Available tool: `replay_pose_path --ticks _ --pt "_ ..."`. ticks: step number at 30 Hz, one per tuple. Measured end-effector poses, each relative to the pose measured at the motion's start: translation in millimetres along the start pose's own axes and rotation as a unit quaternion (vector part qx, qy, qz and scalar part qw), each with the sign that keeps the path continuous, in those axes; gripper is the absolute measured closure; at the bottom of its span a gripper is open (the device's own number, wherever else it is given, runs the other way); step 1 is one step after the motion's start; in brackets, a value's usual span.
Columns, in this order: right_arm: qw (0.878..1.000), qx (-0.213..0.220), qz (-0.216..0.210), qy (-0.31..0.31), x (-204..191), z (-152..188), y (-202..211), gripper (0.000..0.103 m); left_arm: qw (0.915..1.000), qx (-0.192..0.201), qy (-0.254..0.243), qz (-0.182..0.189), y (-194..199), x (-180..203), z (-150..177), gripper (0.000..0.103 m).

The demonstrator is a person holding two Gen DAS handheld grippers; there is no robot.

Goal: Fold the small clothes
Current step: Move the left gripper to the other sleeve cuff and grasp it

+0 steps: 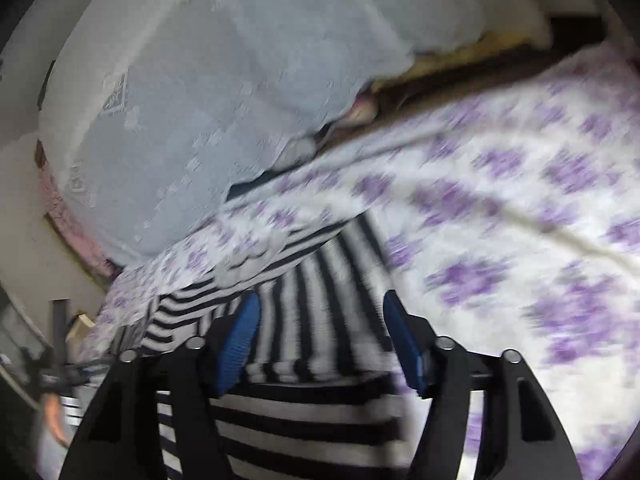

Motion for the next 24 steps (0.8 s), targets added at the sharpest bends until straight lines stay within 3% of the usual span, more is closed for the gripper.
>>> replay_pose_path --ticks 4,6,9,12,16,21,22,24 --pt "0.994 -0.012 -0.008 -0.104 39.3 7.6 -0.1 0.024 0.9941 -0.006 0.094 -0.054 -2.7 -93.0 4.8 0.004" --pt "0.990 -0.026 -0.012 -0.141 52.4 14.6 -8.6 0.023 0.9844 -0.018 0.166 -0.056 -9.7 -143.4 13.1 0.004" --pt "0.989 -0.020 -0.019 -0.146 51.9 16.1 -9.0 0.022 0.9629 -0.031 0.268 -0.015 -23.5 -193.2 21.8 0.004" --pt "0.991 -0.029 -0.014 -0.129 45.9 19.0 -14.5 0.015 0.9456 -0.041 0.320 0.043 -41.4 -213.9 19.6 0.004" --pt "0.993 -0.042 -0.017 -0.108 36.5 21.7 -19.9 0.004 0.9420 -0.029 0.330 0.053 -52.8 -224.7 2.8 0.004" --pt "0.993 -0.046 -0.014 -0.105 36.3 22.2 -19.5 0.004 0.9361 -0.029 0.341 0.080 -70.8 -225.1 -15.0 0.006" --pt "0.993 -0.046 -0.013 -0.104 36.4 22.4 -19.9 0.004 0.9363 -0.028 0.341 0.080 -70.4 -227.2 -15.3 0.009" --pt "0.993 -0.048 -0.011 -0.103 36.6 22.6 -21.5 0.004 0.9379 -0.029 0.338 0.073 -71.4 -229.8 -16.5 0.026"
Point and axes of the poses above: each gripper's, at about its wrist camera, not at the fingertips, and y roughly against the way its jaws point, x to its right, z to its underside, the point moved 6 cm from there along -y, roughly the way its jaws point, and after that the axes turned 7 degrees about -z, right-handed, at the moved point
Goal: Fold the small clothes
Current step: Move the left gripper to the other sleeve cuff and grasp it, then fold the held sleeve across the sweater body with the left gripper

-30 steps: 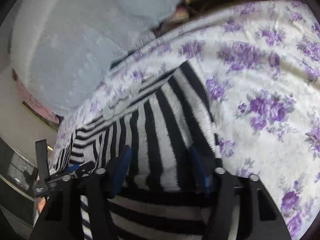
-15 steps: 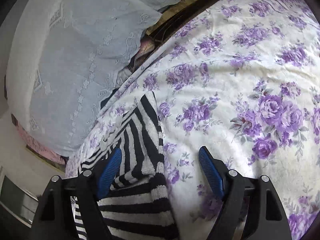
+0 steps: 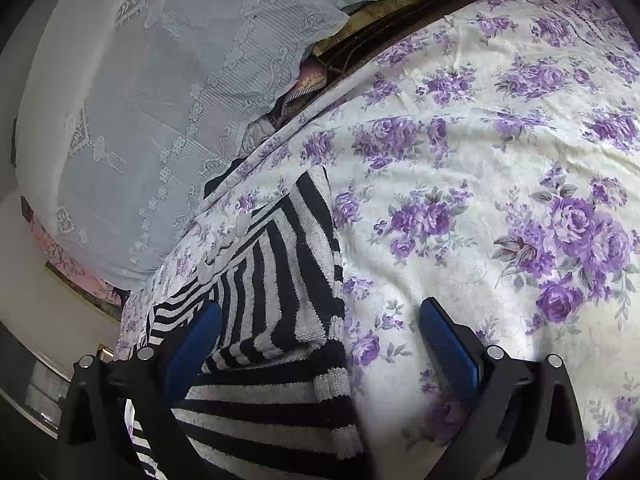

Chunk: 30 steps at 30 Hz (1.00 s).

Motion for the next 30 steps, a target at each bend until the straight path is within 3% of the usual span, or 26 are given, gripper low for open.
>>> replay_pose_path --ticks 1,3,5,7,16,25,30 --pt "1.000 -0.001 0.001 0.000 -0.4 -0.5 -1.2 0.004 1.0000 -0.002 0.000 -0.007 -1.1 -1.2 -1.0 0.040" --pt "1.000 -0.001 0.002 0.001 0.0 -0.9 -1.2 0.004 0.9998 -0.006 -0.005 -0.016 -1.2 -4.1 -2.9 0.053" --pt "1.000 -0.001 0.001 0.001 0.0 -1.0 -1.1 0.004 0.9995 -0.009 -0.019 -0.025 -2.0 -2.9 -4.1 0.077" --pt "1.000 -0.001 0.002 0.001 0.0 -1.0 -1.1 0.004 0.9991 -0.011 -0.032 -0.027 -0.8 1.0 -3.7 0.085" --pt "1.000 -0.002 0.003 0.001 0.1 -0.7 -1.2 0.004 0.9924 0.035 -0.098 -0.064 30.5 30.1 -2.4 0.089" --pt "1.000 -0.002 0.001 0.001 -1.0 -1.9 -3.3 0.004 0.9782 0.071 -0.181 -0.075 67.9 93.8 16.3 0.091" --pt "1.000 0.000 0.000 -0.001 1.5 -0.8 -3.0 0.004 0.9650 0.084 -0.236 -0.078 81.2 136.4 40.6 0.091"
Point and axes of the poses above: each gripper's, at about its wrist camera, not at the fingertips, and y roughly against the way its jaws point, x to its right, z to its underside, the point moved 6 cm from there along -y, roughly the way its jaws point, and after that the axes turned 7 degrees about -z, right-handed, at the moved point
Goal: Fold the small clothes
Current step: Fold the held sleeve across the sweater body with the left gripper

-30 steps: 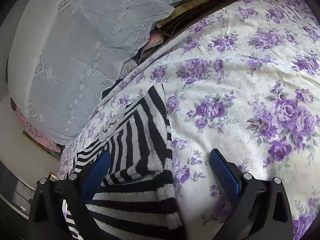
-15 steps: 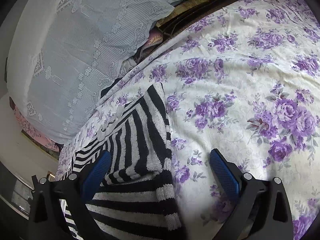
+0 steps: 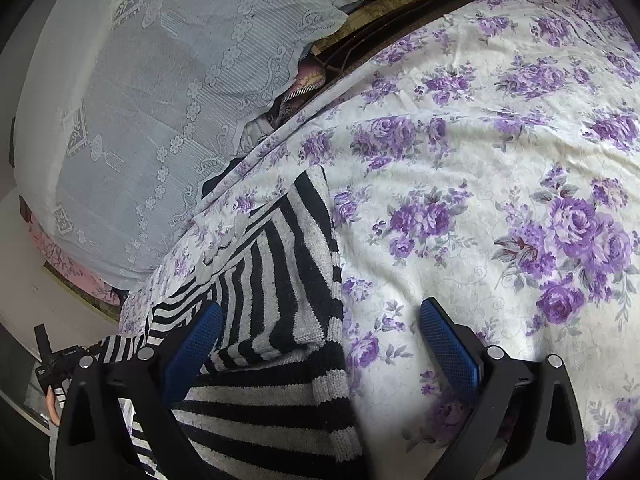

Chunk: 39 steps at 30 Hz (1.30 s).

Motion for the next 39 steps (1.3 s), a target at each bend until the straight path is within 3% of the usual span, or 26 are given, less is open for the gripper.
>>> replay_pose_path --ticks 11,23,32,39 --pt "1.000 -0.005 0.011 0.003 1.8 0.7 1.4 0.003 0.9967 0.010 -0.074 0.032 29.6 101.8 16.7 0.091" --pt "1.000 -0.006 0.015 0.003 1.7 -0.6 0.7 0.003 0.9878 0.019 -0.139 0.067 52.1 203.6 49.7 0.091" --pt "1.000 -0.004 0.013 -0.001 1.7 -1.3 1.1 0.003 0.9783 -0.009 -0.182 0.100 41.1 271.9 95.0 0.092" --pt "1.000 -0.005 0.012 -0.003 1.6 -2.7 2.1 0.003 0.9704 -0.033 -0.221 0.092 14.8 308.2 136.9 0.089"
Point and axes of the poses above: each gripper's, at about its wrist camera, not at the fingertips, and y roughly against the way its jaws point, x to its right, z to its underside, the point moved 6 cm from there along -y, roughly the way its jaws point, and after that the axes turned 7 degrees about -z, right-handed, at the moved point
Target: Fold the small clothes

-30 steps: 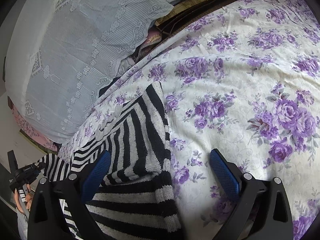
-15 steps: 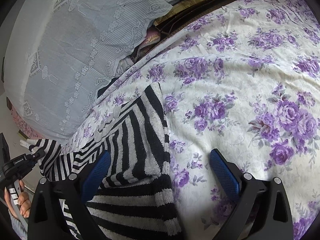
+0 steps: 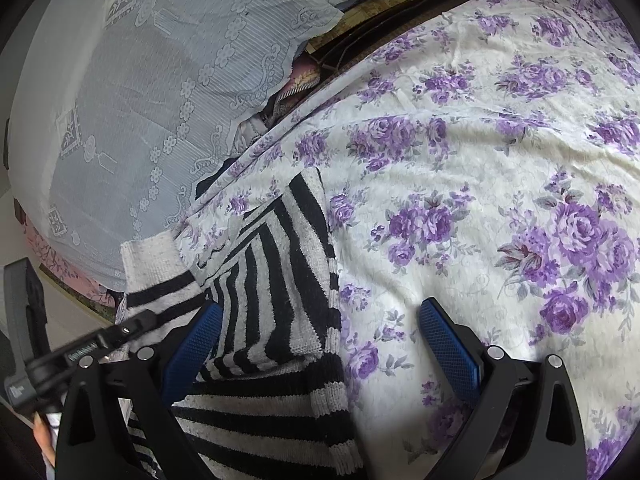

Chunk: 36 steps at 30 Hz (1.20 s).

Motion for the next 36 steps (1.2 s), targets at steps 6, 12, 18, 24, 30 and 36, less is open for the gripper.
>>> replay_pose_path --ticks 6,12,18,24,30,36 --pt "1.000 0.000 -0.002 -0.003 0.1 -1.2 0.8 0.003 0.9992 -0.010 -0.034 0.022 -0.4 14.0 22.3 0.046" --pt "1.000 -0.001 -0.014 -0.013 -0.4 -2.8 4.6 0.004 0.9938 0.043 -0.100 -0.025 34.4 3.5 38.6 0.014" --pt "0.993 0.013 -0.107 -0.045 -25.3 -10.5 30.5 0.004 0.9890 0.086 -0.068 -0.100 57.6 -68.5 29.5 0.005" --pt "0.993 -0.053 -0.107 0.008 -61.3 4.6 1.5 0.018 0.9886 0.046 0.021 -0.142 22.1 -153.2 25.4 0.005" --pt "0.991 -0.126 -0.053 0.001 -58.6 11.6 -42.2 0.044 0.9874 -0.046 0.086 -0.124 -44.6 -194.2 58.5 0.004" --pt "0.988 -0.150 -0.011 0.036 -70.6 21.8 -58.2 0.080 0.9882 -0.027 0.080 -0.128 -42.1 -188.8 62.2 0.004"
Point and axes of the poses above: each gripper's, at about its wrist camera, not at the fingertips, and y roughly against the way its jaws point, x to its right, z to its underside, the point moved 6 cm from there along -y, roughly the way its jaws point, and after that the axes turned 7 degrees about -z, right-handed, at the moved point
